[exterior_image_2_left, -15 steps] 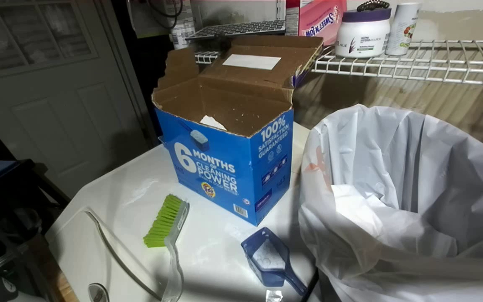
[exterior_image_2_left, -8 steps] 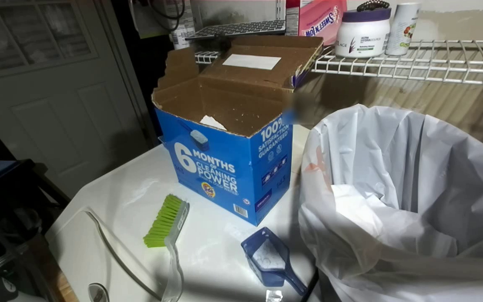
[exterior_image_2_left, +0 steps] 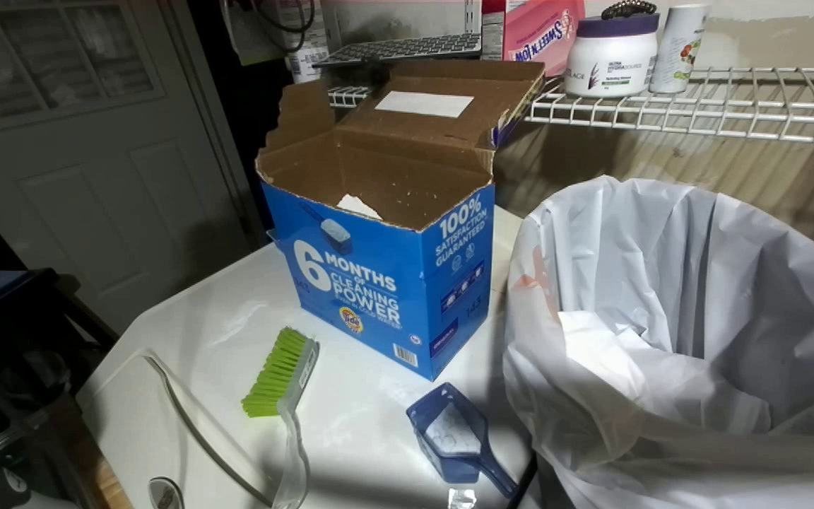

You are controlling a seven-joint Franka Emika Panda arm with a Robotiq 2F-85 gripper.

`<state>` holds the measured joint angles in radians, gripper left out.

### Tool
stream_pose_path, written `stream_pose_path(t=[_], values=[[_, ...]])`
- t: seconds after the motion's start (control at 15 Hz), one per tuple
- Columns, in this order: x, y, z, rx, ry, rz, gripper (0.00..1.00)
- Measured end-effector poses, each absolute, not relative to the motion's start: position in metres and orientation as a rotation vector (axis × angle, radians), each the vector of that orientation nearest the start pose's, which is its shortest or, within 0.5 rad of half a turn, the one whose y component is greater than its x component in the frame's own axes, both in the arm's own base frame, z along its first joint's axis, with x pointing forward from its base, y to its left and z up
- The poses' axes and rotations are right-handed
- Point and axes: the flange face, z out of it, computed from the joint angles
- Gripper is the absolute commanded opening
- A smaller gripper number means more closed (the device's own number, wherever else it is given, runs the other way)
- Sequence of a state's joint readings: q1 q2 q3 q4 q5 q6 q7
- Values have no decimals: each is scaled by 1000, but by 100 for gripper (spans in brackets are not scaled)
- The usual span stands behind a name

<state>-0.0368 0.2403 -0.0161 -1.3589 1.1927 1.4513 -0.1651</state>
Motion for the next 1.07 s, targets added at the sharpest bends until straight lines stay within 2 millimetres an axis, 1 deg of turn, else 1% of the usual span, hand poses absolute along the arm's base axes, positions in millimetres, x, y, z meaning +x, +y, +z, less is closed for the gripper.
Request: stream_pose_path(t=[0.6,1.07], values=[[625,71,645,-1950,-132,-42,100],[629,67,637,-1953,-100,-56,100]])
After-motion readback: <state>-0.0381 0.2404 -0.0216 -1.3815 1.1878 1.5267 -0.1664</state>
